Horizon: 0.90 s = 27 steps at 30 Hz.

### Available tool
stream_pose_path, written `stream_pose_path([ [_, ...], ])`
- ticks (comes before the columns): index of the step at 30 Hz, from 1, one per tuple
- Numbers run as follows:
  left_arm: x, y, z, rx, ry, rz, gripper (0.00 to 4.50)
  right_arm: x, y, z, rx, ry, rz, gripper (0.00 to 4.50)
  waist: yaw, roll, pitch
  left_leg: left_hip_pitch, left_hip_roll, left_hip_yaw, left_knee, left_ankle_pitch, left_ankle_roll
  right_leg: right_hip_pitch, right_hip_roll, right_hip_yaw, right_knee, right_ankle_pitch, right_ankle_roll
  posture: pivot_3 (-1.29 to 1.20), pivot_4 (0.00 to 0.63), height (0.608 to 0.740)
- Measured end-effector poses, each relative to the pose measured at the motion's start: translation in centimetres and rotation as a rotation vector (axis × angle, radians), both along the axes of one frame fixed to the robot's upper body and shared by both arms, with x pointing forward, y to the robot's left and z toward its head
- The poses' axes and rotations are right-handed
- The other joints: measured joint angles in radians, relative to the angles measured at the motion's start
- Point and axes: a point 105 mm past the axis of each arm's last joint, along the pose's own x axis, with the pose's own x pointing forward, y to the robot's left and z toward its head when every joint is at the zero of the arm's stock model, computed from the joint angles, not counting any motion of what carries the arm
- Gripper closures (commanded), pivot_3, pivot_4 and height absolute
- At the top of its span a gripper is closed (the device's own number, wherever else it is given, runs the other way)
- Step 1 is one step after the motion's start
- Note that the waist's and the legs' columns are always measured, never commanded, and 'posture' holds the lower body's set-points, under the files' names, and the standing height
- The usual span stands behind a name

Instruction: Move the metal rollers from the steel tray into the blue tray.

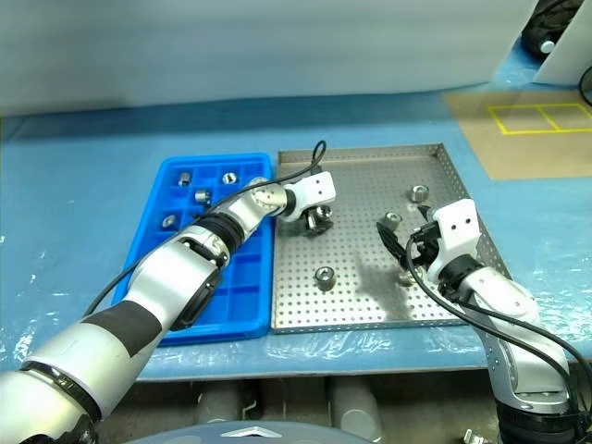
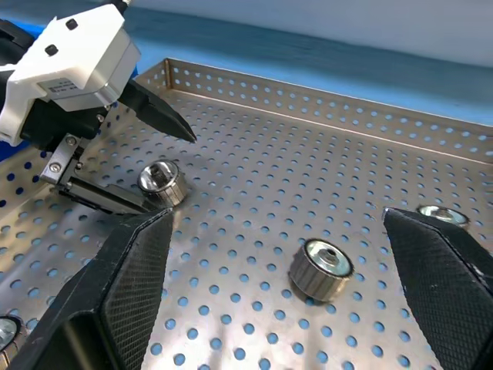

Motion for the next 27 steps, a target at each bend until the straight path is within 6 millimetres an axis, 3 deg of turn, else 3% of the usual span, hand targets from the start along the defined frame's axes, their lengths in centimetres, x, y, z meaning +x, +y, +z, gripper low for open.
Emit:
stream_pose_path([
  [5,0.0,0.1,-0.4,0.015,0.007,0.019,0.06,-0.1,-0.2,-0.2,-0.004,0.004,-0.019,0.01,-0.007,0.0,0.0,0.004,0.001,0.0,0.0,-0.003,0.002,0.007,-0.001,0.0,-0.006,0.001,0.002,-0.65,0.15,0.74],
  [8,0.0,0.3,-0.5,0.018,0.014,0.015,0.59,0.0,-0.3,-0.2,-0.005,0.003,-0.023,0.0,-0.018,0.001,-0.001,0.004,0.0,-0.001,0.001,-0.004,0.003,0.009,-0.003,0.0,-0.007,0.001,0.002,-0.65,0.15,0.74],
  [11,-0.2,0.3,-0.8,0.022,0.036,0.004,1.57,0.0,-0.3,-0.2,-0.006,0.003,-0.025,0.0,-0.026,0.001,-0.001,0.004,-0.001,-0.001,0.003,-0.006,0.004,0.009,-0.005,0.0,-0.007,0.001,0.002,-0.64,0.15,0.74],
  [12,-0.3,0.3,-0.9,0.024,0.038,0.004,1.57,0.0,-0.3,-0.2,-0.007,0.002,-0.026,0.0,-0.027,0.001,-0.001,0.004,-0.001,-0.001,0.003,-0.006,0.005,0.009,-0.005,0.0,-0.007,0.001,0.002,-0.63,0.15,0.74],
  [17,-0.2,0.9,-1.1,0.036,0.045,0.011,2.8,0.2,-0.4,0.2,-0.017,-0.015,-0.037,0.0,-0.047,0.001,-0.001,0.004,-0.005,-0.001,0.004,-0.007,0.005,0.01,-0.007,-0.001,-0.007,0.001,0.002,-0.62,0.15,0.74],
  [27,0.1,2.2,-0.7,0.003,0.069,0.01,2.79,1.0,-0.3,0.3,-0.019,-0.027,-0.033,0.0,-0.074,0.001,-0.001,0.001,-0.01,-0.002,0.004,-0.009,0.009,0.009,-0.013,-0.002,-0.008,0.001,0.003,-0.57,0.15,0.74],
])
